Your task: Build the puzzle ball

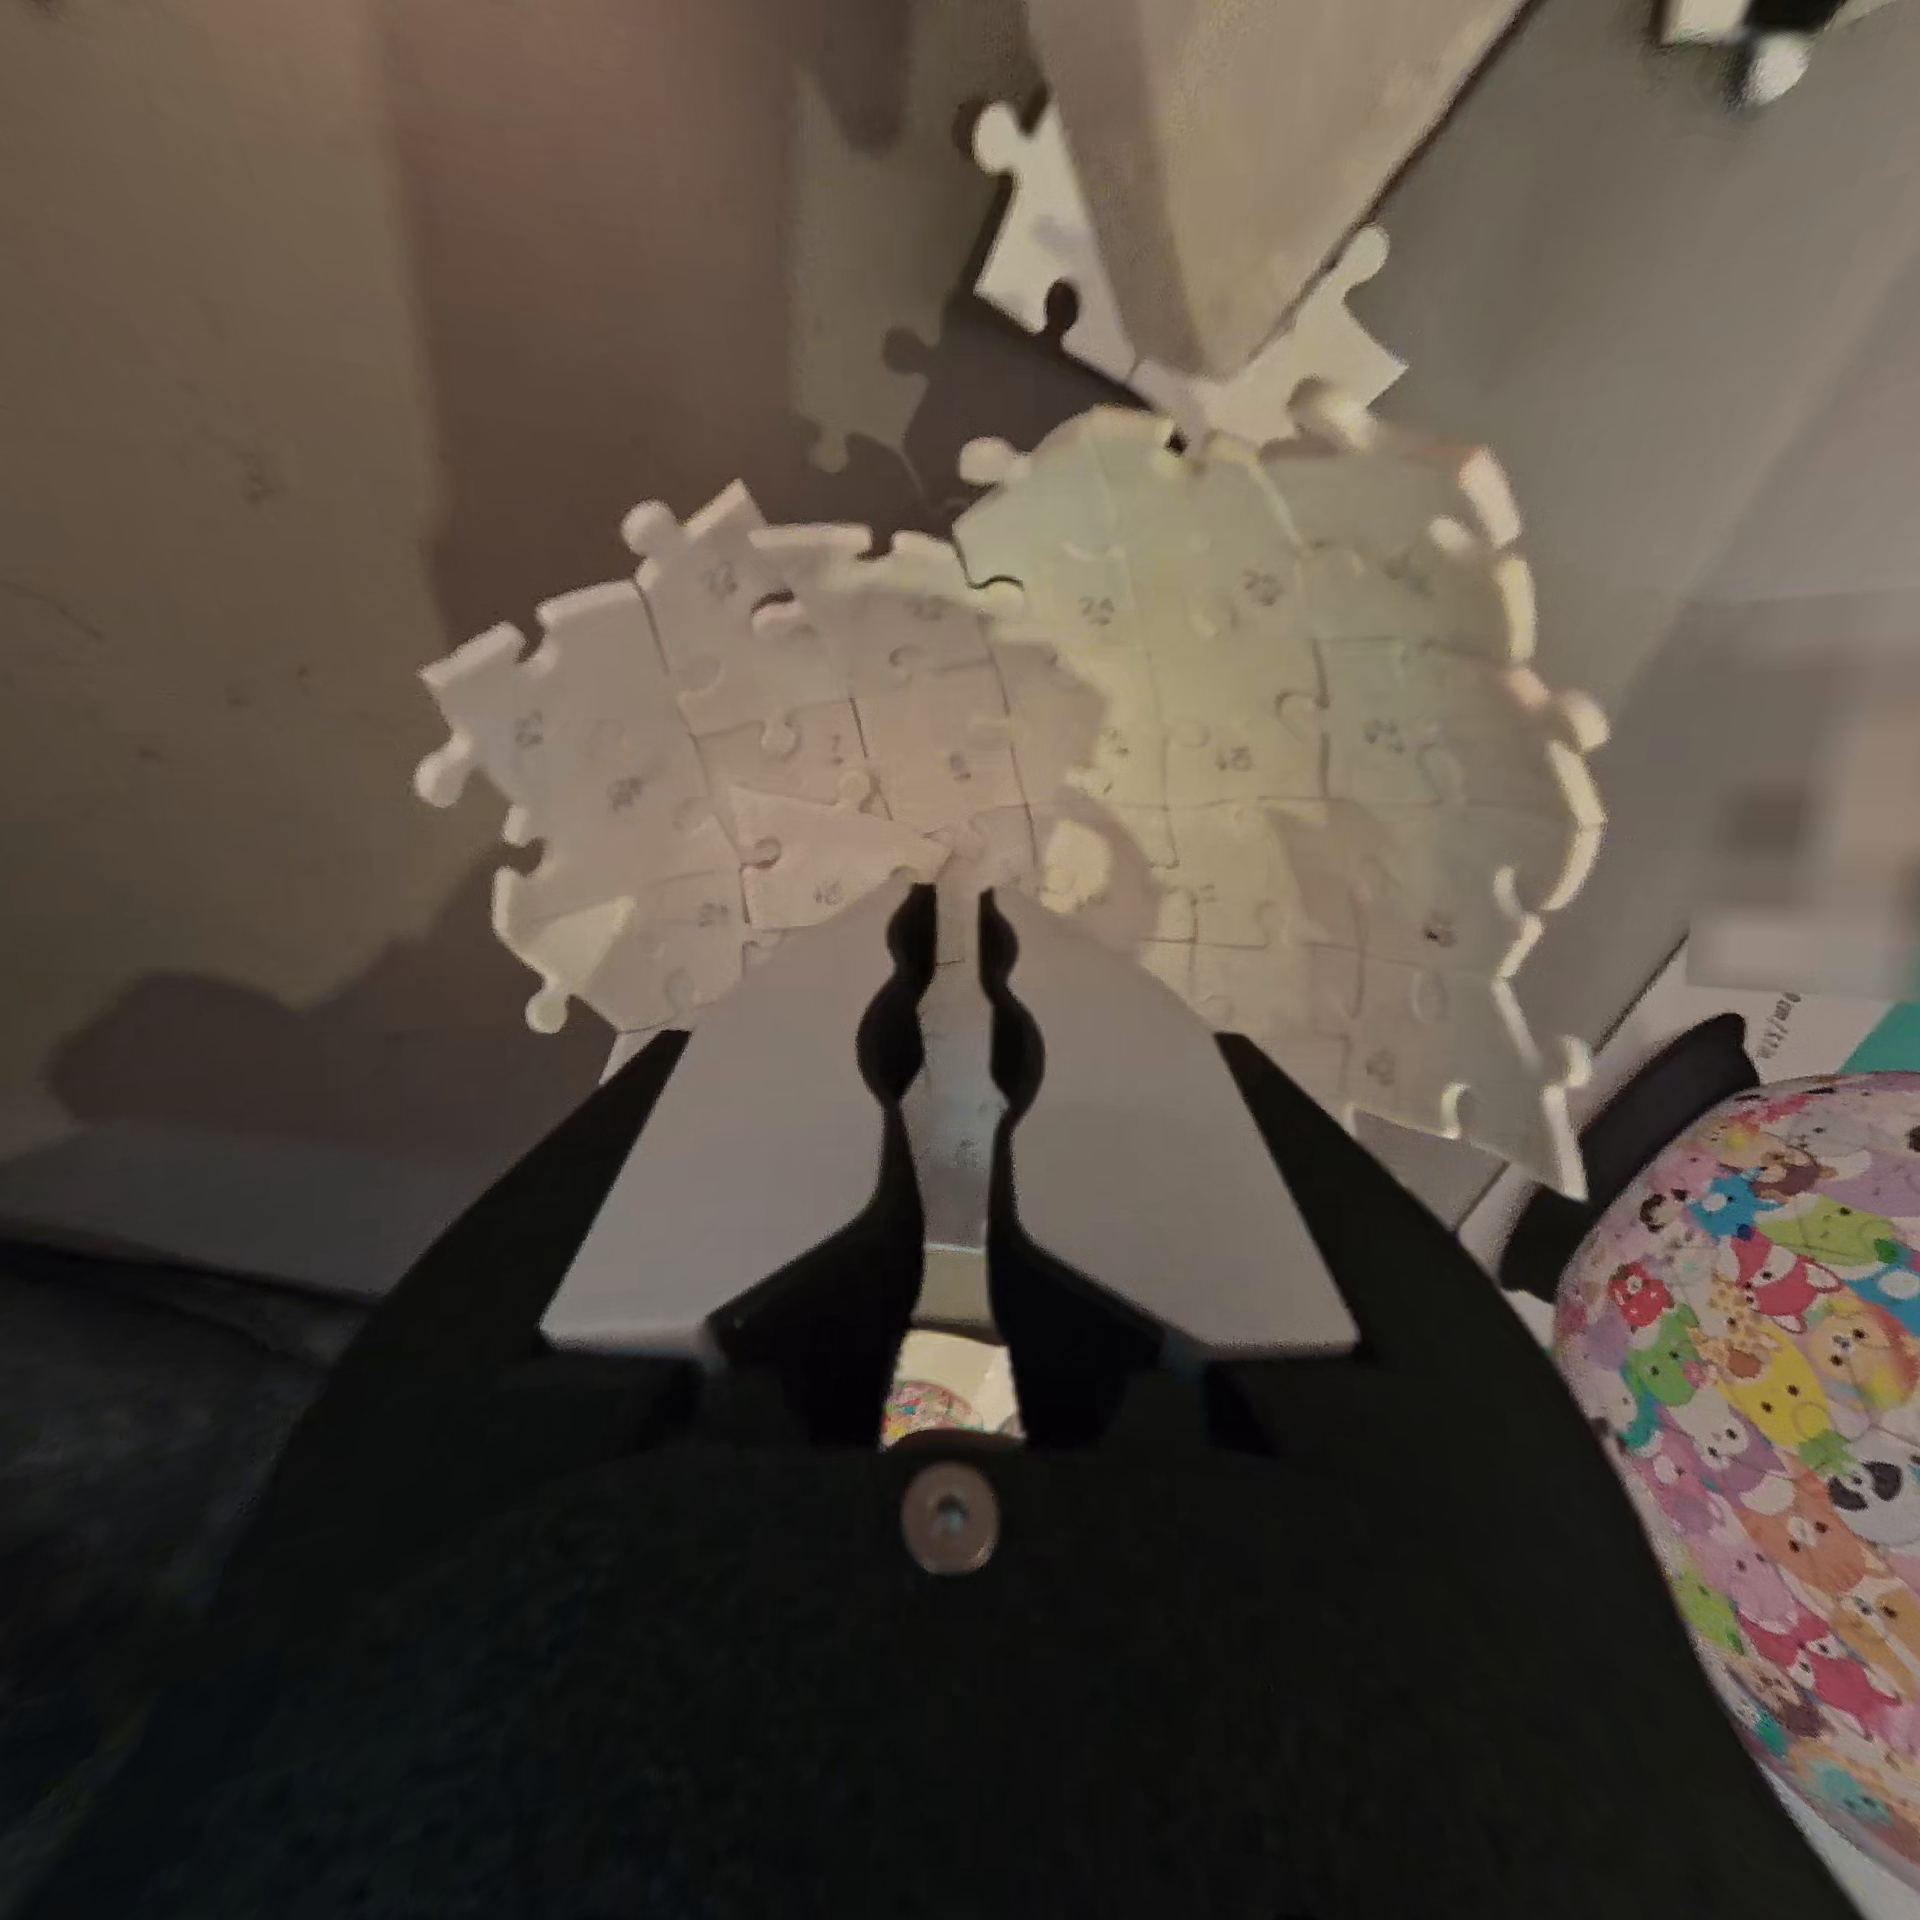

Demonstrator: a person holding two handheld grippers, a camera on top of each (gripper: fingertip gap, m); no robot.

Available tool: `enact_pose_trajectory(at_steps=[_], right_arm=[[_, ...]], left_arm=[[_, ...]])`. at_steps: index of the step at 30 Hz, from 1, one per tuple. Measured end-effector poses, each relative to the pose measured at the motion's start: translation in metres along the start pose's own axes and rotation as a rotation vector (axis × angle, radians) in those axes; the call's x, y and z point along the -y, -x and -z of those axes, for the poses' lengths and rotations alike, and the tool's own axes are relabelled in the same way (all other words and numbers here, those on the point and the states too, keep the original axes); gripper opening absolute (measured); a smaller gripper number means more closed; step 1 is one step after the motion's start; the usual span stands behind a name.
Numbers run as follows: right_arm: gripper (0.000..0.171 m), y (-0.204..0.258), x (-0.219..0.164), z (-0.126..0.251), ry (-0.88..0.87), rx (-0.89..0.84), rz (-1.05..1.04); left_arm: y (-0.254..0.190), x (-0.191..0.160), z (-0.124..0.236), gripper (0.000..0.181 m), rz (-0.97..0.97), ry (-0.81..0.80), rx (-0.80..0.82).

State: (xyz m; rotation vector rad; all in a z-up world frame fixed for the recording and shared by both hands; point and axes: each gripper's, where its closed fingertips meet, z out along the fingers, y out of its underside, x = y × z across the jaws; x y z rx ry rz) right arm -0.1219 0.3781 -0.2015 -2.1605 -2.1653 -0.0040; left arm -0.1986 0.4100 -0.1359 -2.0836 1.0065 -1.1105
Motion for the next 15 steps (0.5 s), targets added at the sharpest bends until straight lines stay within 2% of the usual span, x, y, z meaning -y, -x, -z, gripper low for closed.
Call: enact_pose_trajectory(at_steps=[2,6,11,15], right_arm=[[0.026,-0.004,0.002,0.002,-0.019,-0.028,-0.012],[0.028,0.003,0.006,0.008,-0.07,0.043,-0.033],[0.045,0.018,0.012,0.009,-0.094,0.202,-0.057],[0.042,0.017,0.009,0.002,-0.047,0.227,-0.059]], left_arm=[[0.0,0.0,0.0,0.054,0.001,-0.002,-0.001],[0.0,-0.001,0.0,0.054,0.0,0.004,-0.002],[-0.002,-0.003,-0.003,0.054,-0.002,0.019,-0.007],[-0.003,-0.004,-0.004,0.054,-0.009,0.026,-0.009]])
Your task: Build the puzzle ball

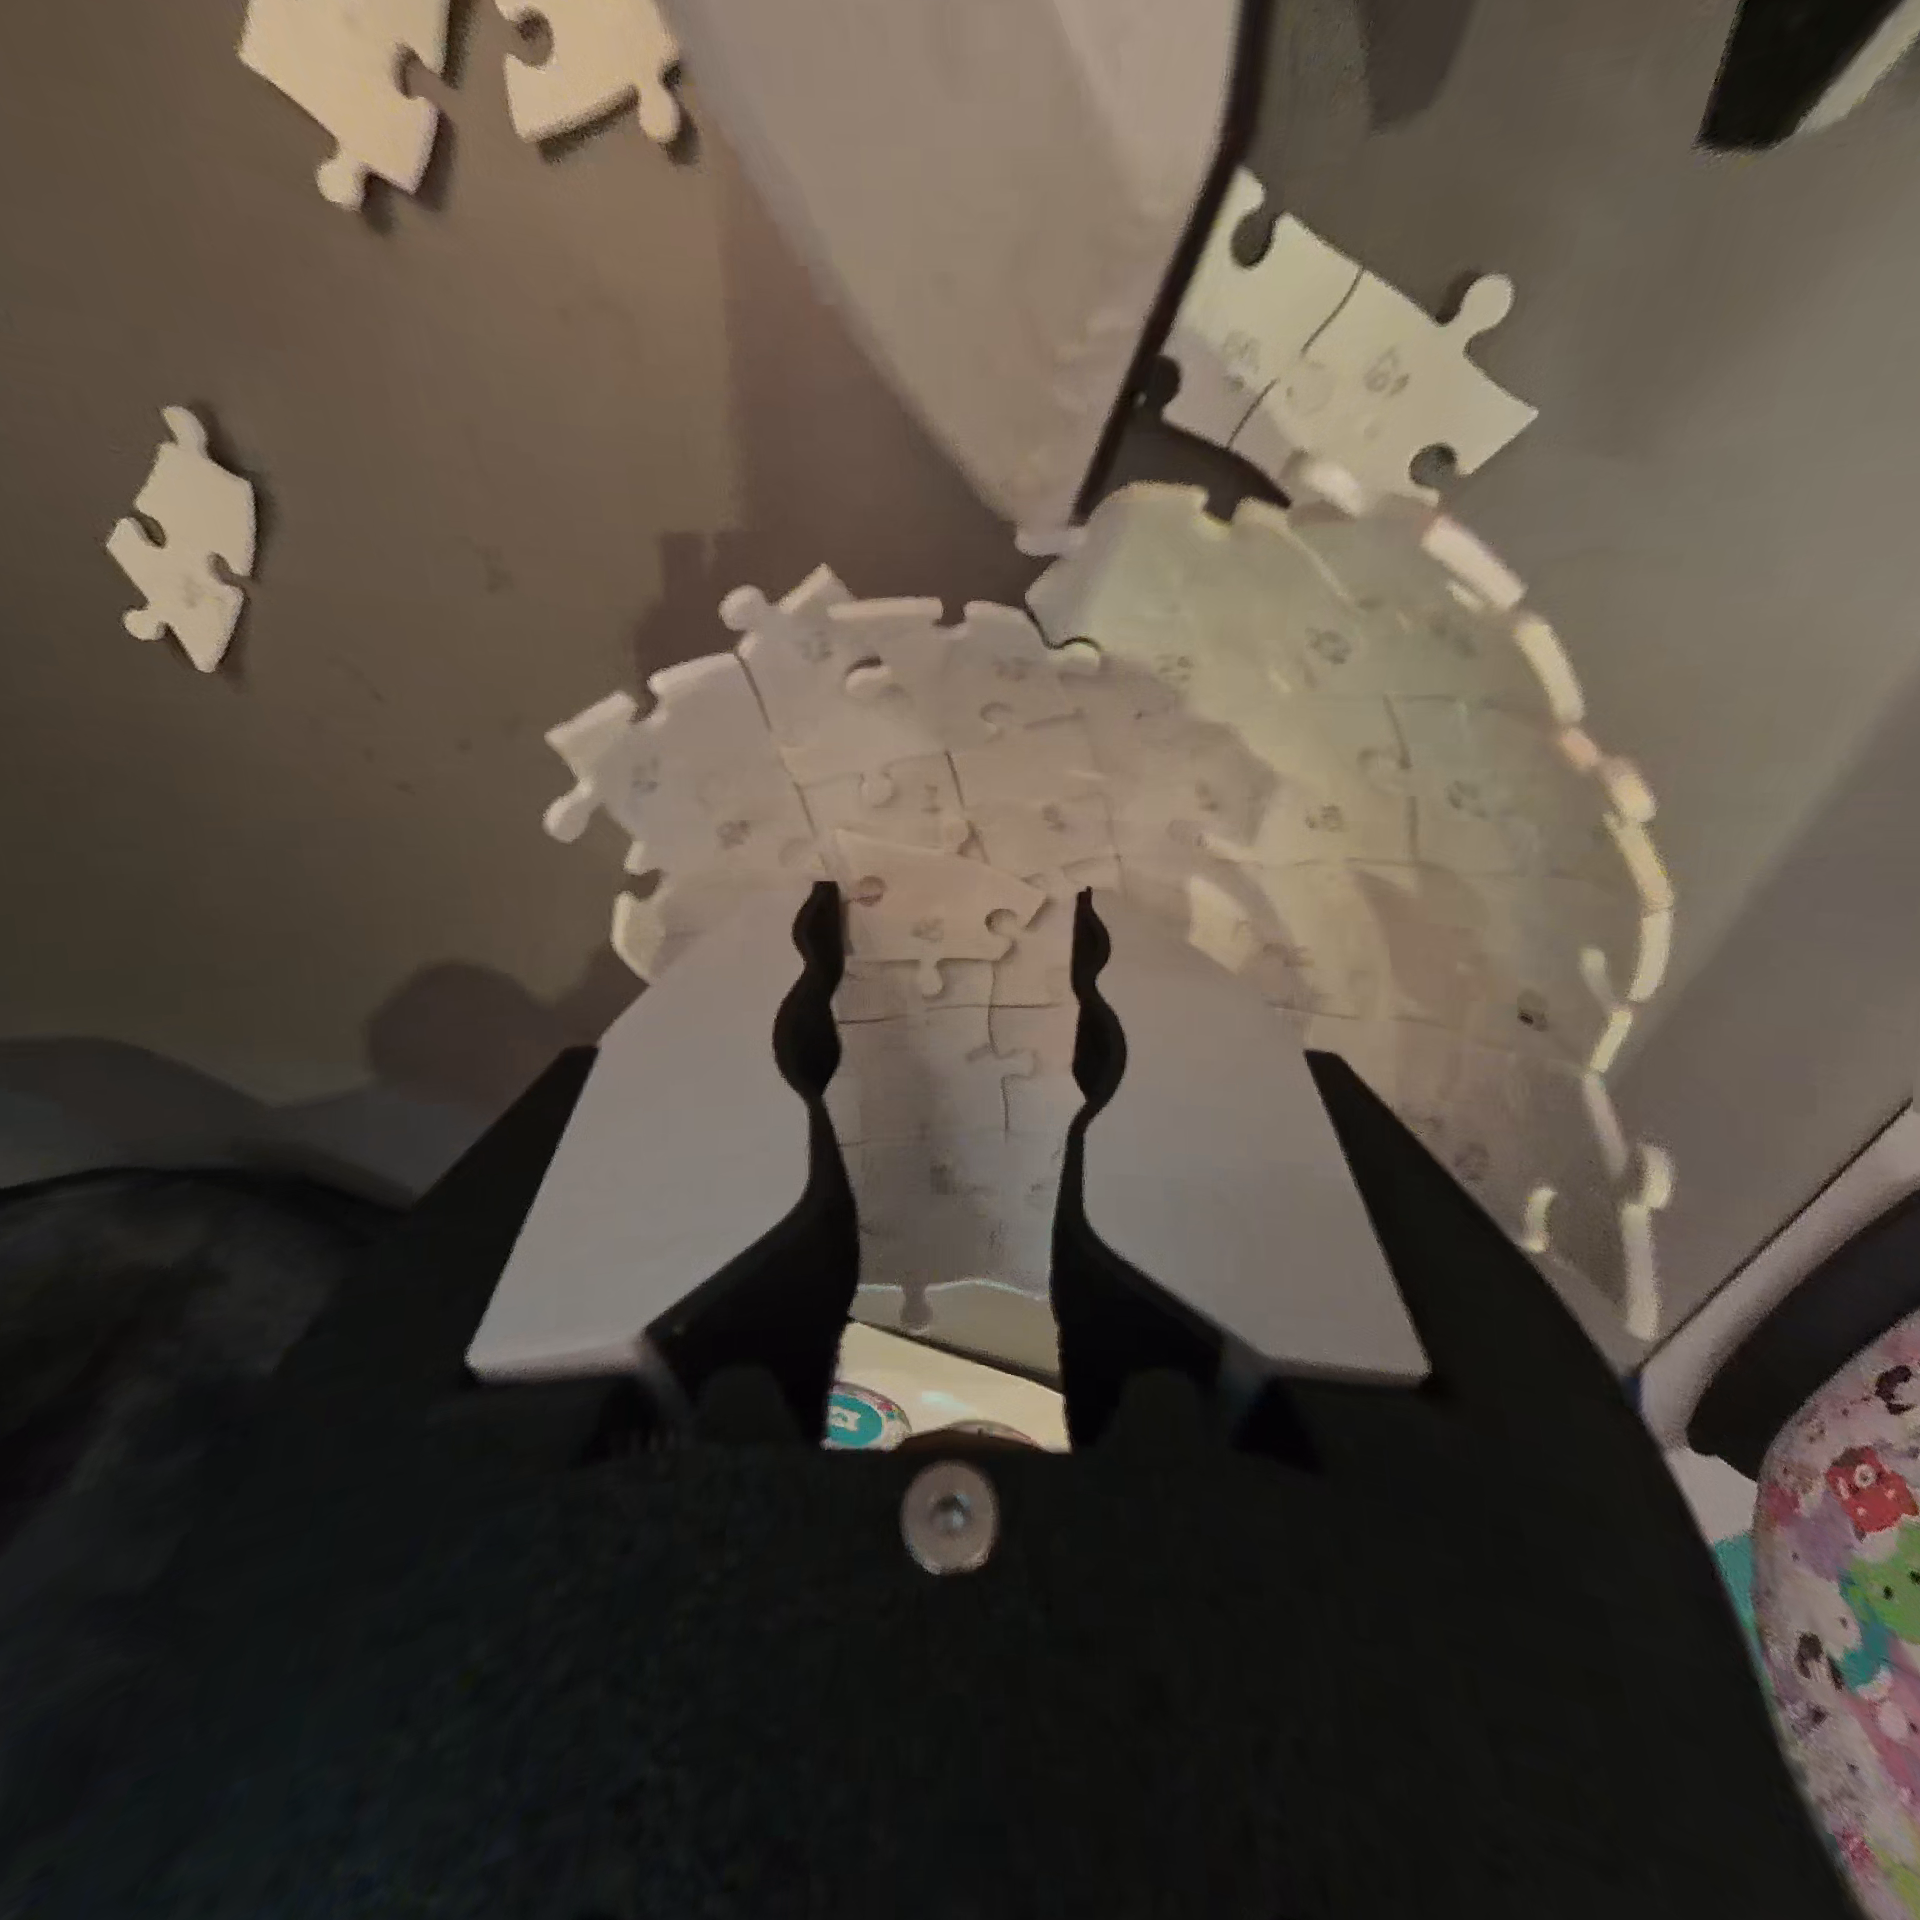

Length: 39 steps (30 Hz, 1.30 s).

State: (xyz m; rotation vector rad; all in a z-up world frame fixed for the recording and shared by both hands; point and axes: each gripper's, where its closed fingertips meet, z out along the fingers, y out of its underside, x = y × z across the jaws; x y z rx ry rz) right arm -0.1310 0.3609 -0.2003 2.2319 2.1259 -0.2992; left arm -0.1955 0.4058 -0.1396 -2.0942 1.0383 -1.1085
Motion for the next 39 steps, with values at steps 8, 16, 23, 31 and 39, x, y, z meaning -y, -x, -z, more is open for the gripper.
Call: enact_pose_trajectory(at_steps=[8,16,23,31,39], right_arm=[[0.034,-0.011,-0.005,-0.003,0.071,-0.088,0.04],[0.034,-0.013,-0.006,-0.003,0.063,-0.128,0.059],[0.033,-0.014,-0.007,-0.001,0.04,-0.149,0.057],[0.03,-0.015,-0.005,0.007,0.002,-0.151,0.059],[0.028,-0.018,-0.001,0.069,-0.263,-0.291,-0.122]], left_arm=[[0.001,0.001,0.002,0.054,0.006,-0.005,0.002],[0.001,0.001,0.002,0.054,0.007,-0.006,0.003],[0.002,0.001,0.002,0.054,0.007,-0.006,0.004],[0.001,0.0,0.001,0.054,0.007,0.0,0.002],[0.0,-0.004,-0.002,0.055,0.021,0.021,-0.016]])
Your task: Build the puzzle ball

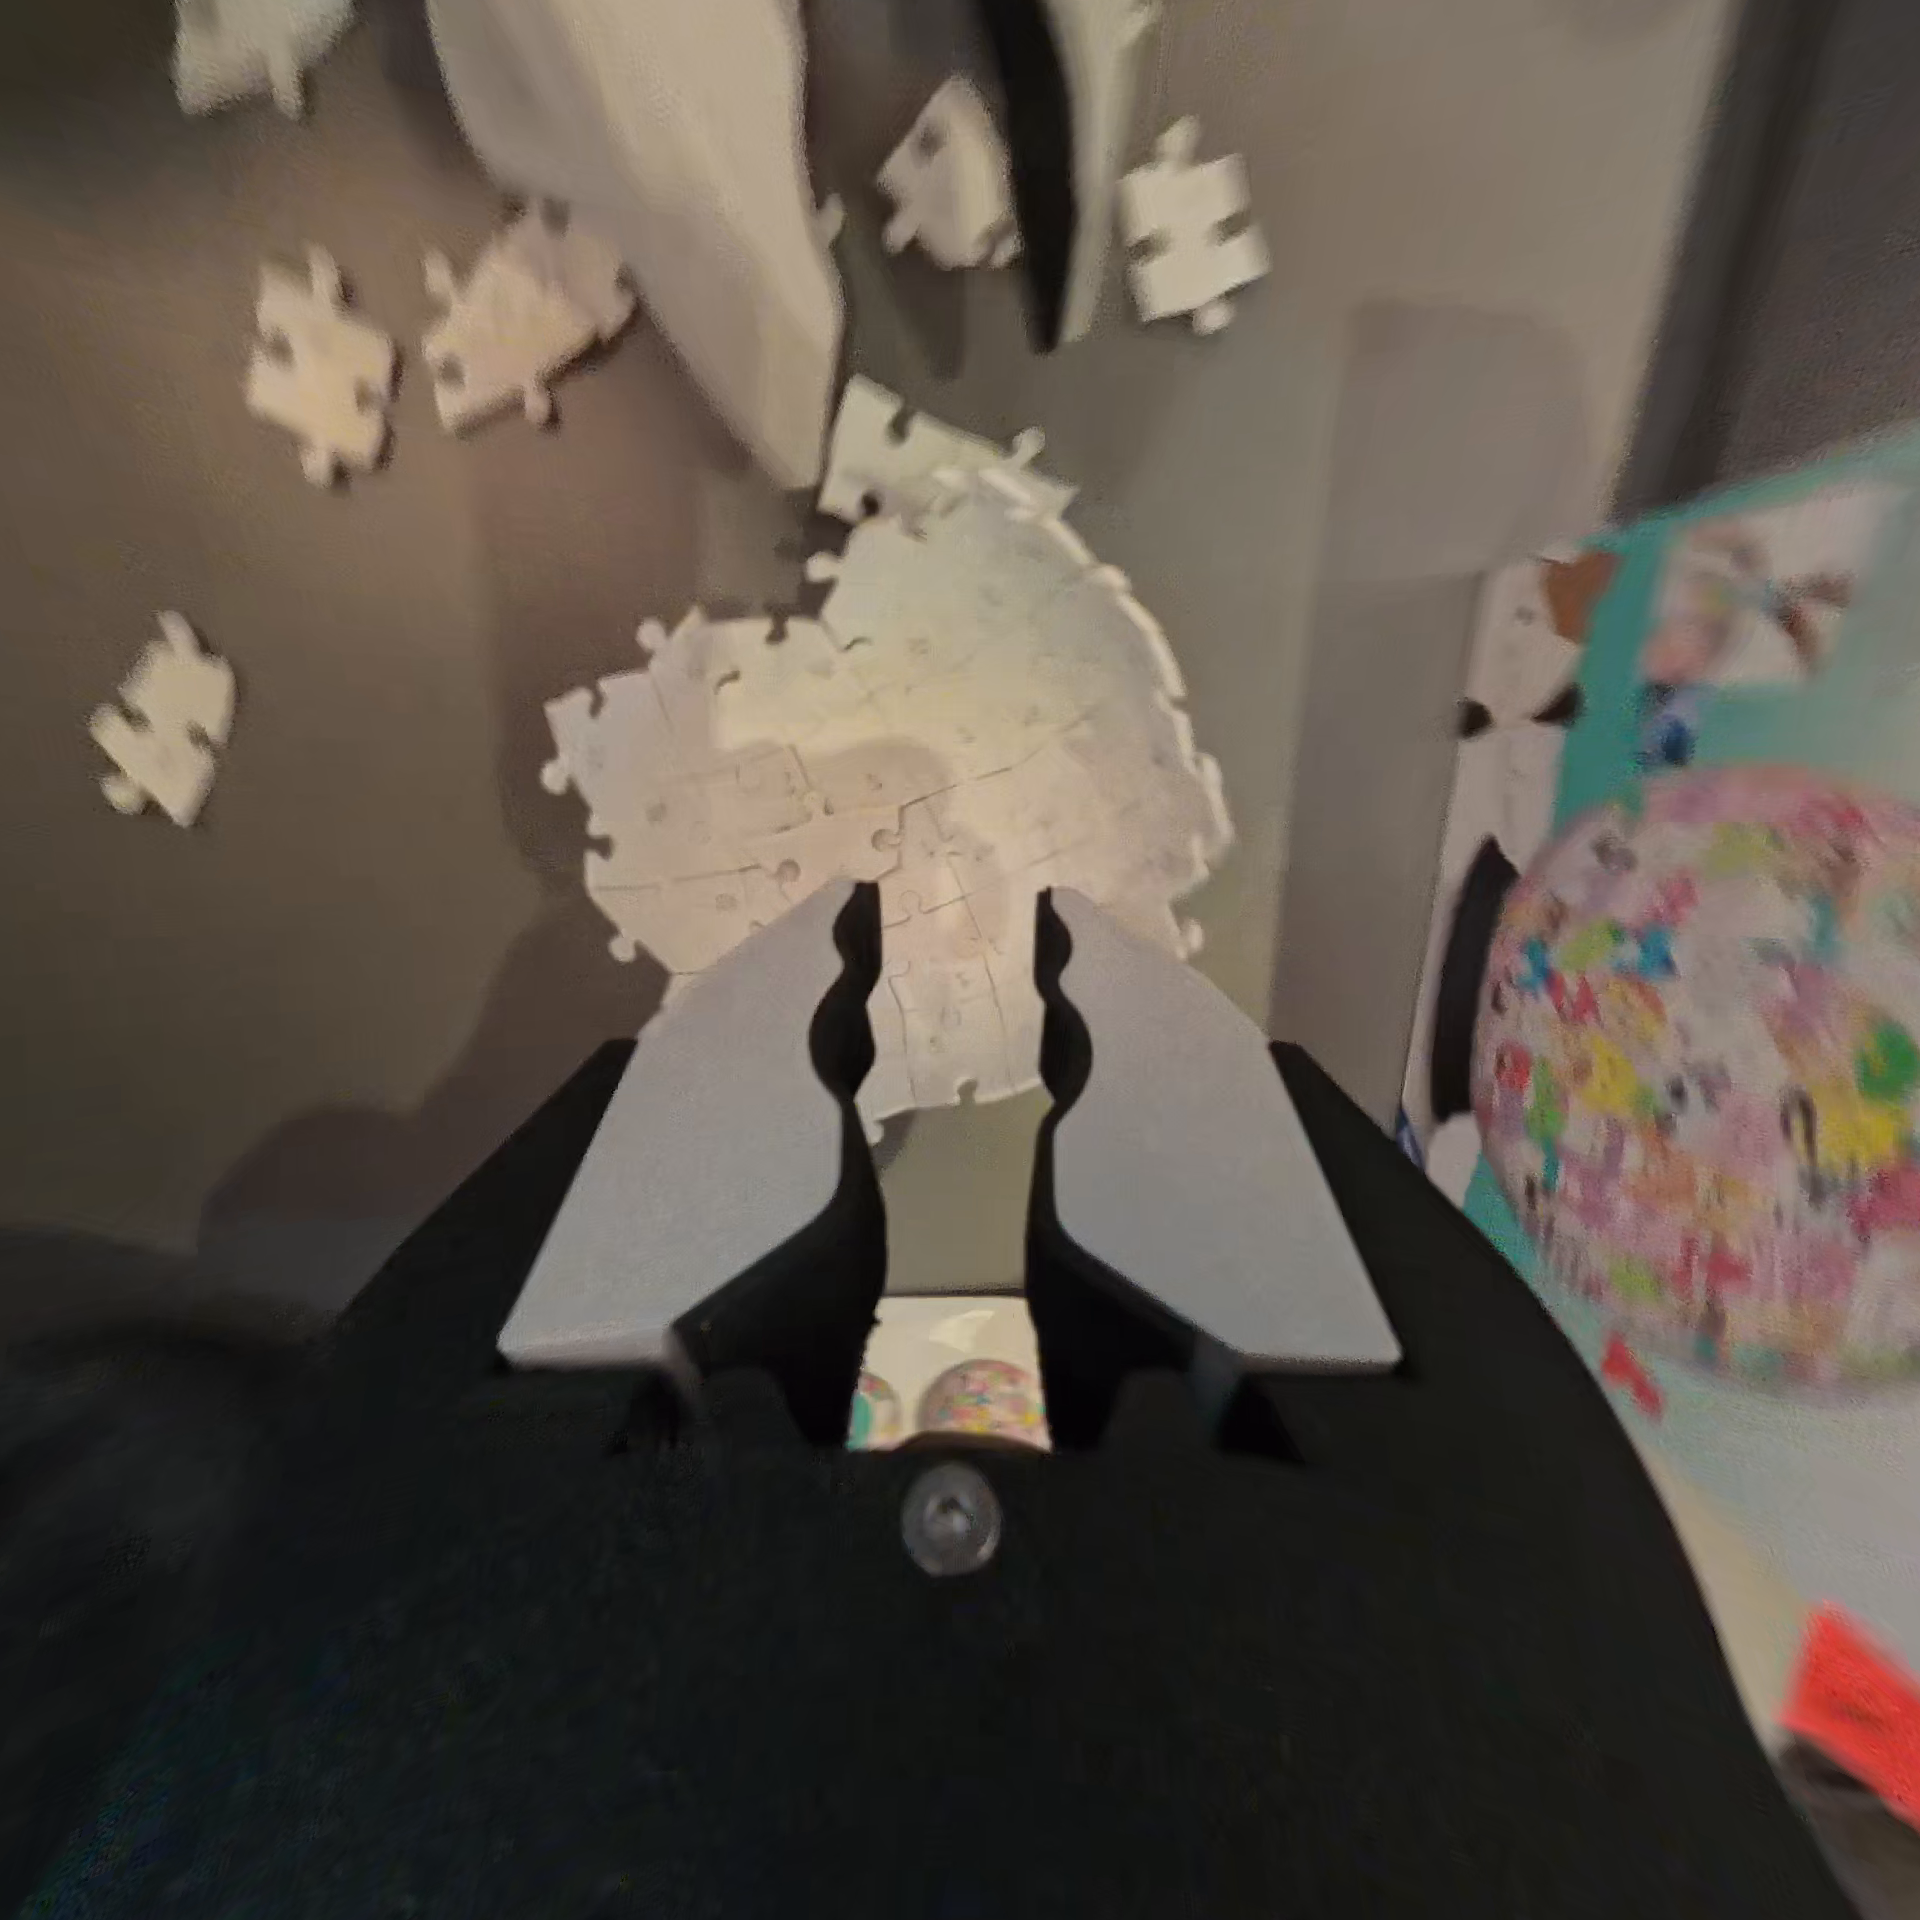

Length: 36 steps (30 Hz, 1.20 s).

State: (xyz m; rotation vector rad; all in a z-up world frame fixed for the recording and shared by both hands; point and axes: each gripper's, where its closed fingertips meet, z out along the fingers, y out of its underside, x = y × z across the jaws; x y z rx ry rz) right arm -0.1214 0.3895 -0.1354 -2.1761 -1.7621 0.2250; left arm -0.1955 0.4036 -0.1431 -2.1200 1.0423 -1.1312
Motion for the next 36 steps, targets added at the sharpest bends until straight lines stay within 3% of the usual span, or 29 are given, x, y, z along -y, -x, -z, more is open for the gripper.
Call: enact_pose_trajectory(at_steps=[4,7,14,16,21,31,36], right_arm=[[0.035,-0.014,-0.036,0.024,-0.151,-0.176,-0.37],[0.036,0.005,-0.061,0.008,-0.226,-0.089,-0.602],[0.037,0.024,-0.045,0.011,-0.526,-0.018,-0.826],[0.039,0.027,-0.042,0.005,-0.508,-0.022,-0.822],[0.038,0.019,-0.056,-0.012,-0.333,-0.194,-0.717],[0.034,0.003,-0.062,-0.029,-0.157,-0.502,-0.493],[0.032,-0.001,-0.056,-0.039,-0.148,-0.538,-0.458]], left_arm=[[-0.005,-0.004,-0.005,0.058,0.006,0.024,-0.025],[-0.014,-0.004,-0.01,0.057,0.006,0.028,-0.063],[-0.019,0.0,-0.018,0.056,0.039,-0.007,-0.108],[-0.02,0.001,-0.018,0.056,0.053,-0.02,-0.123],[-0.018,0.001,-0.018,0.056,0.045,-0.02,-0.109],[-0.017,0.002,-0.014,0.056,0.015,-0.008,-0.077],[-0.007,-0.005,0.004,0.057,-0.075,0.099,0.065]])
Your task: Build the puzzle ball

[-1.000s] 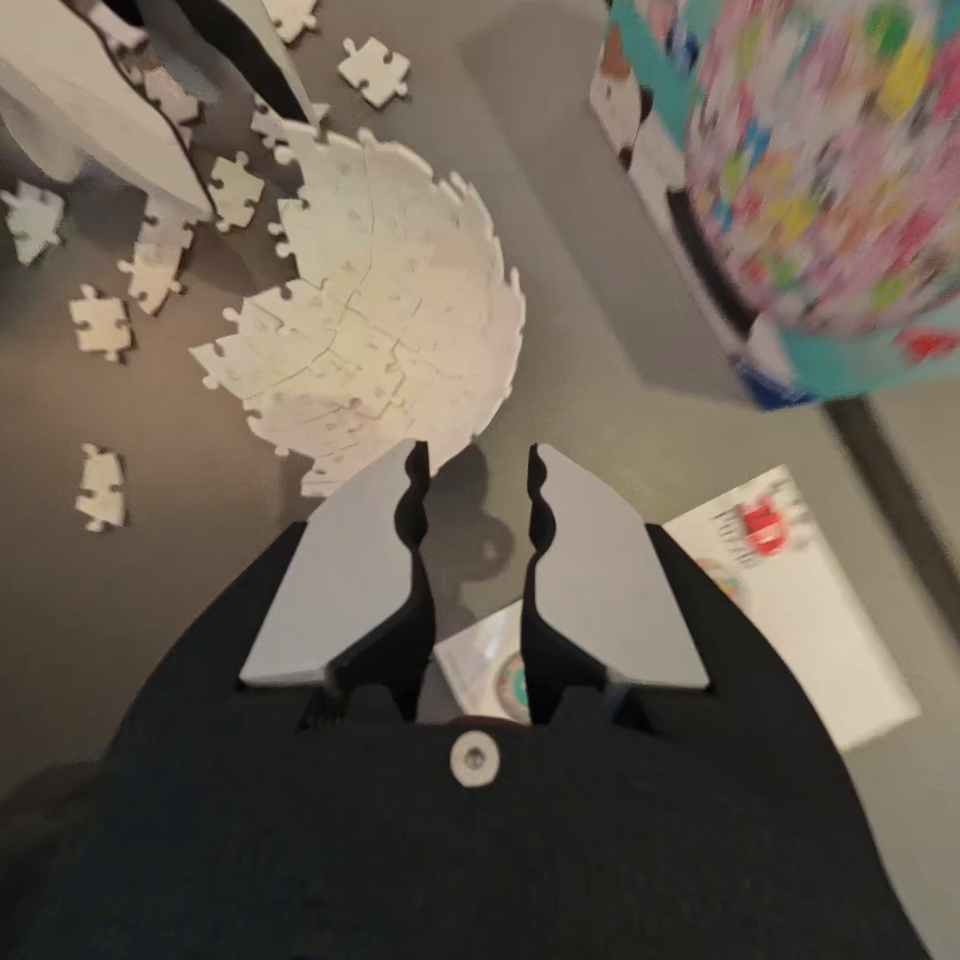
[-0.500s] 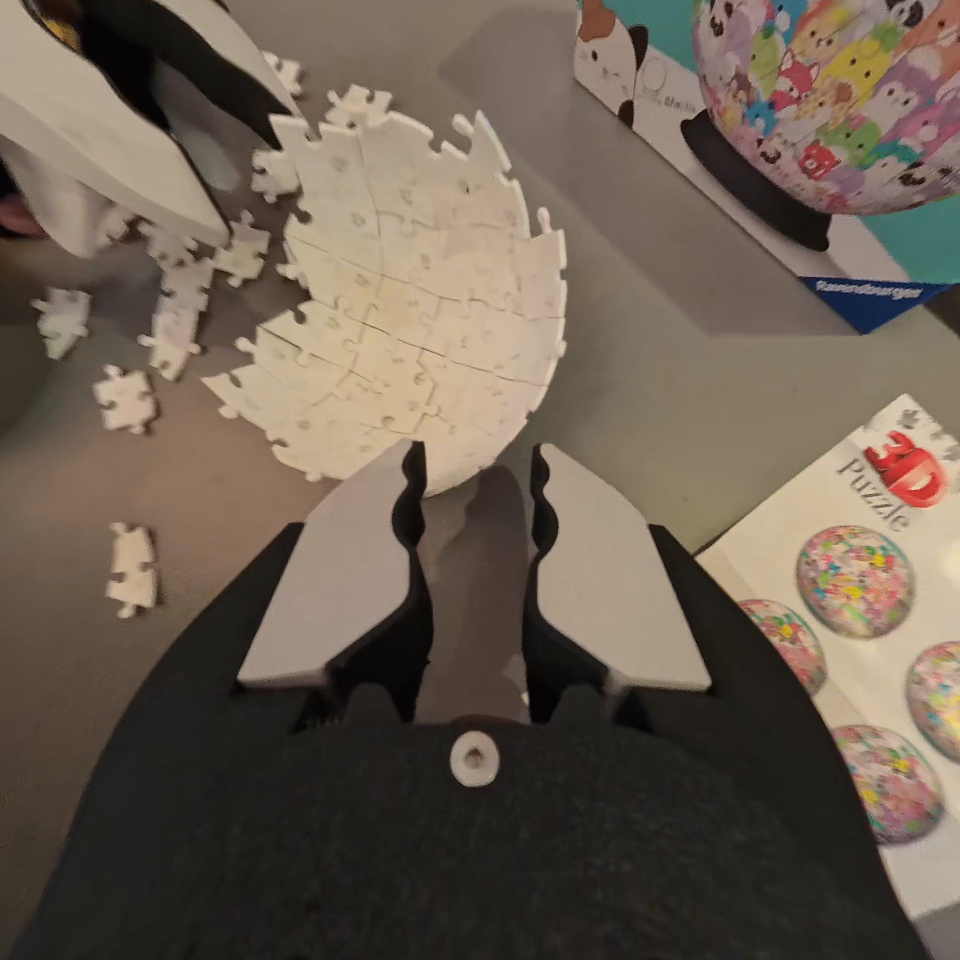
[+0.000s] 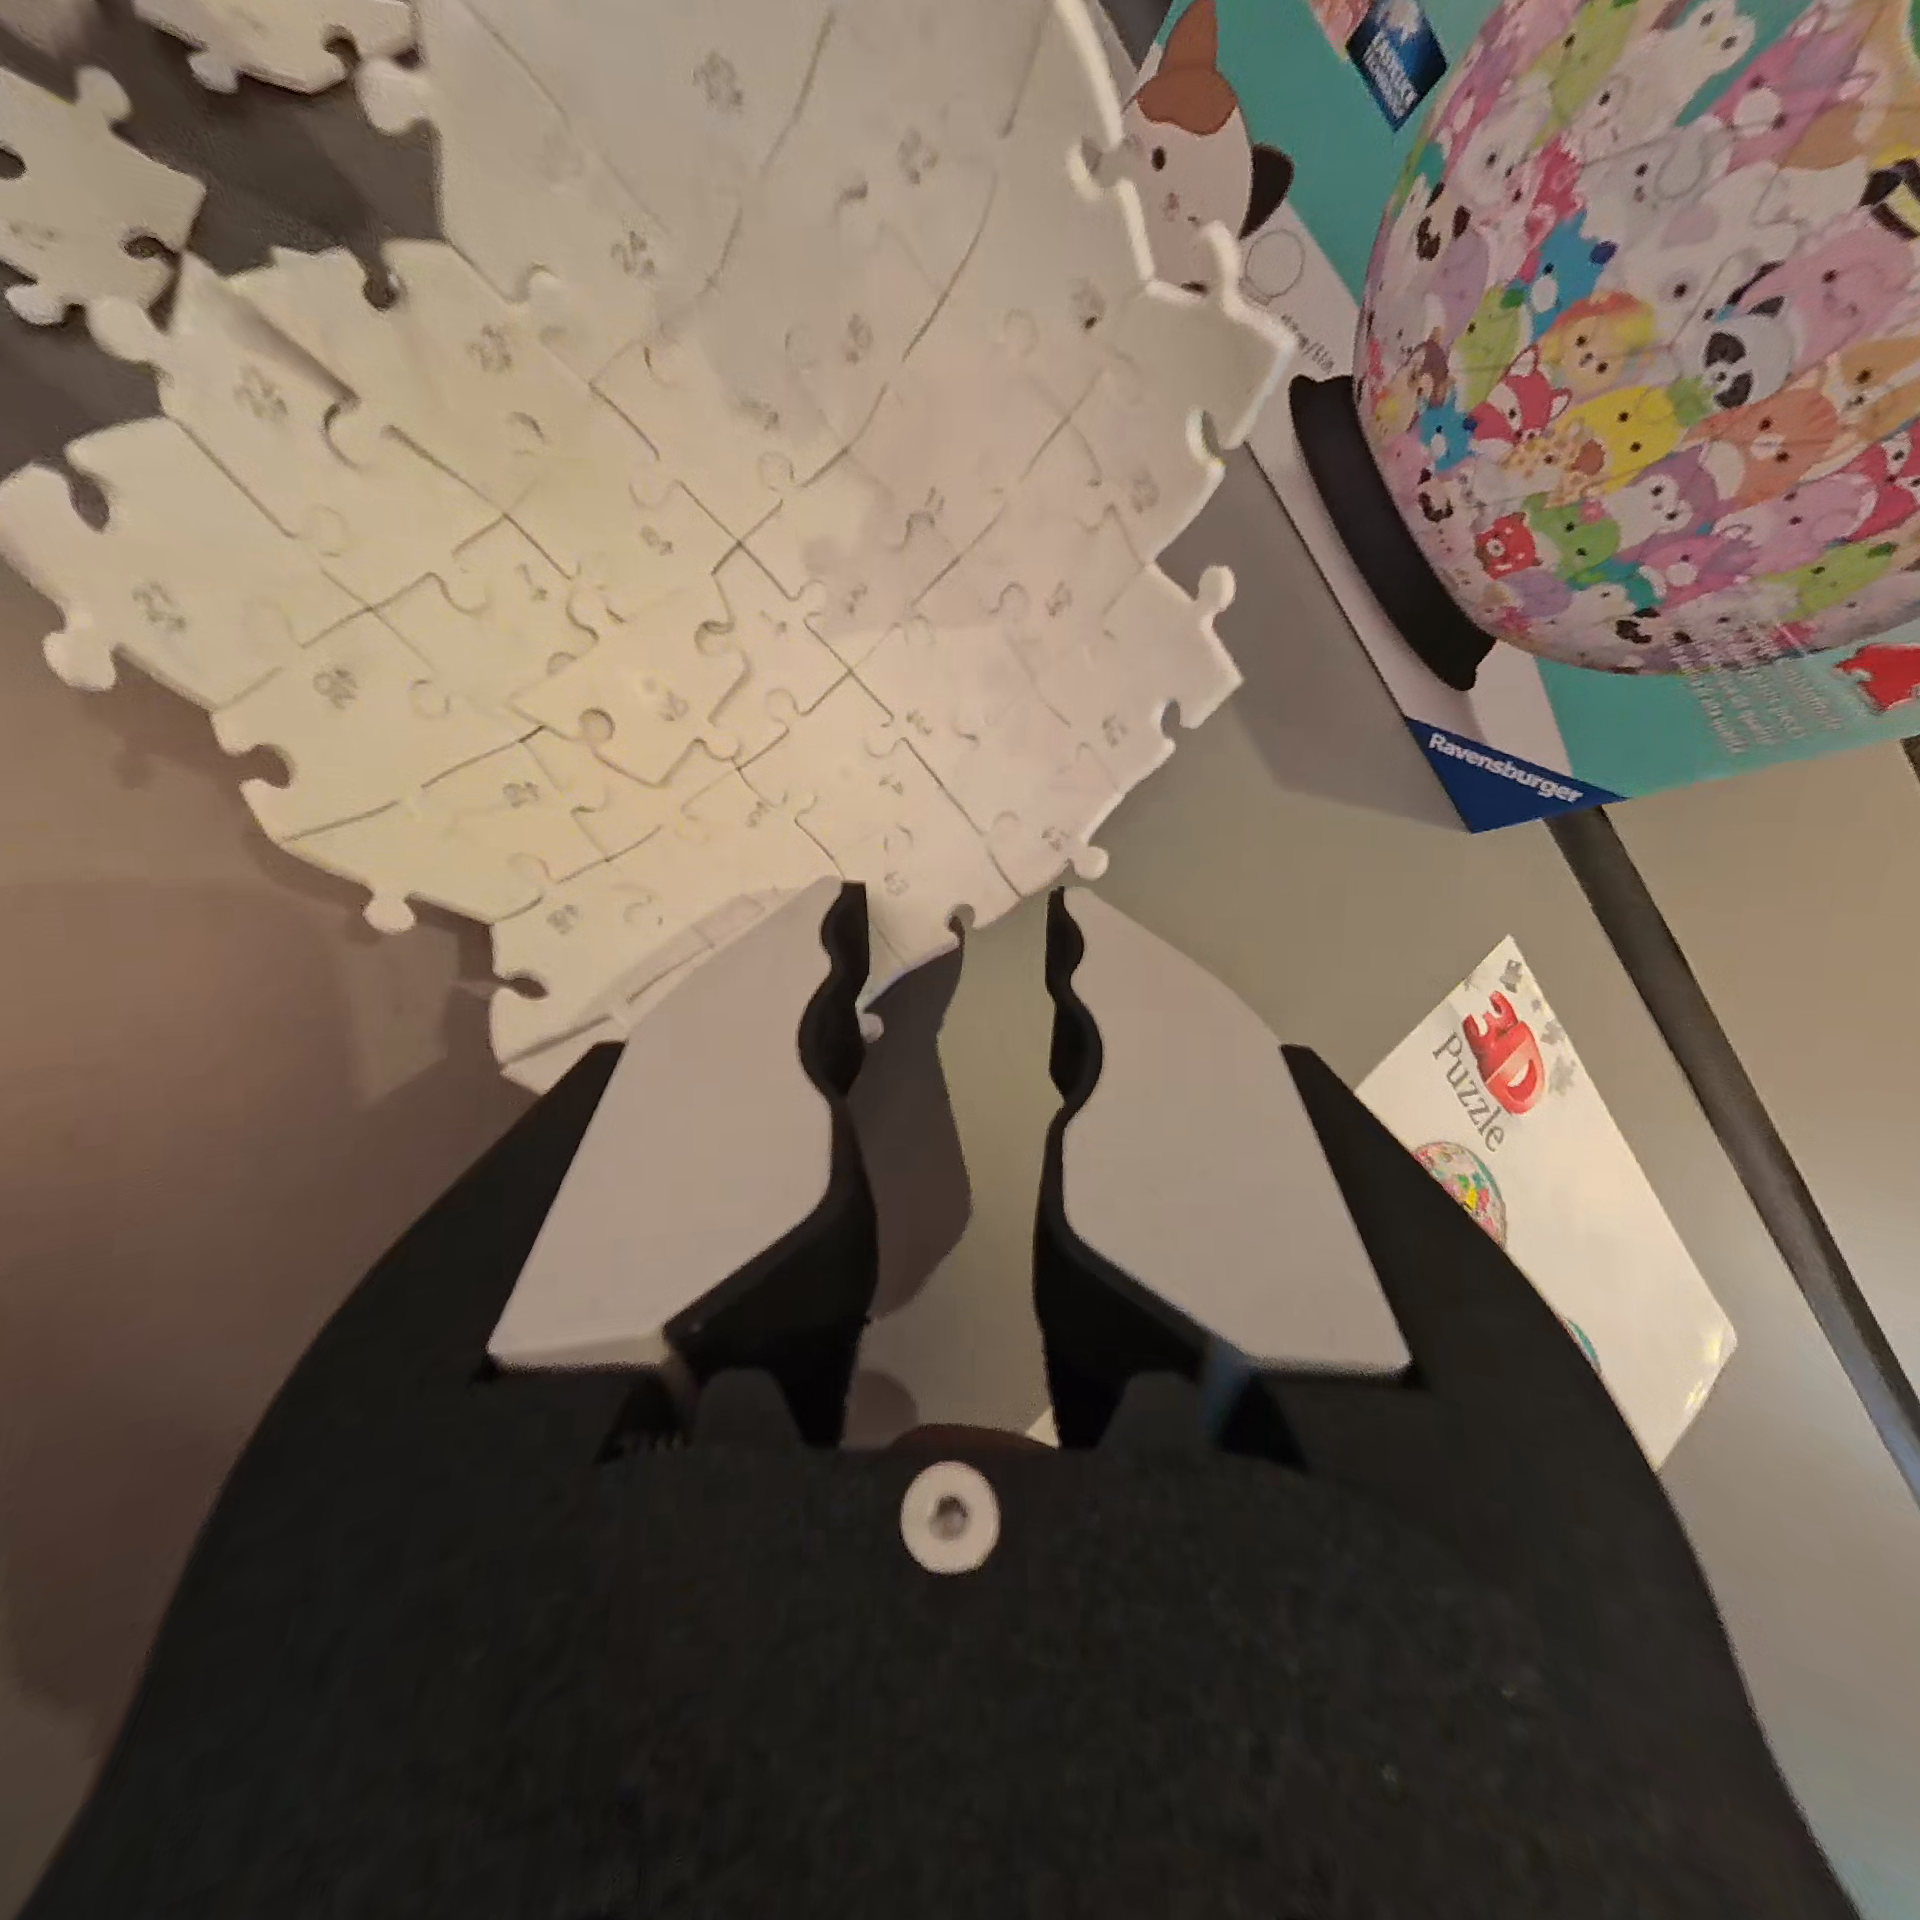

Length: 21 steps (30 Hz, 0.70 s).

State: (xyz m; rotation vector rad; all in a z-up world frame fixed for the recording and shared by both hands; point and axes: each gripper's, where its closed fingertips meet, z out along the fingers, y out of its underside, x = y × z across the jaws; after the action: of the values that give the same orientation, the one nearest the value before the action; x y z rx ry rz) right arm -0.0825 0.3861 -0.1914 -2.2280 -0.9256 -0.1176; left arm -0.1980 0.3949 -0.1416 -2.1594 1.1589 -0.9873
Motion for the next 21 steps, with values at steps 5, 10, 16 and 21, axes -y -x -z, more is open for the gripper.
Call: enact_pose_trajectory(at_steps=[5,10,16,21], right_arm=[[0.033,-0.002,0.008,0.019,-0.05,0.018,-0.03],[0.032,0.017,0.04,0.049,-0.176,0.224,0.023],[0.014,0.039,0.035,0.041,-0.024,0.549,0.145],[0.0,0.043,0.032,0.06,-0.121,0.534,0.141]], left_arm=[[-0.002,0.005,0.032,0.056,-0.035,0.017,0.052],[-0.018,0.001,0.036,0.054,-0.056,0.077,0.062],[-0.071,-0.027,0.015,0.029,-0.134,0.025,0.104],[-0.089,-0.043,0.008,0.026,-0.061,-0.111,0.19]])
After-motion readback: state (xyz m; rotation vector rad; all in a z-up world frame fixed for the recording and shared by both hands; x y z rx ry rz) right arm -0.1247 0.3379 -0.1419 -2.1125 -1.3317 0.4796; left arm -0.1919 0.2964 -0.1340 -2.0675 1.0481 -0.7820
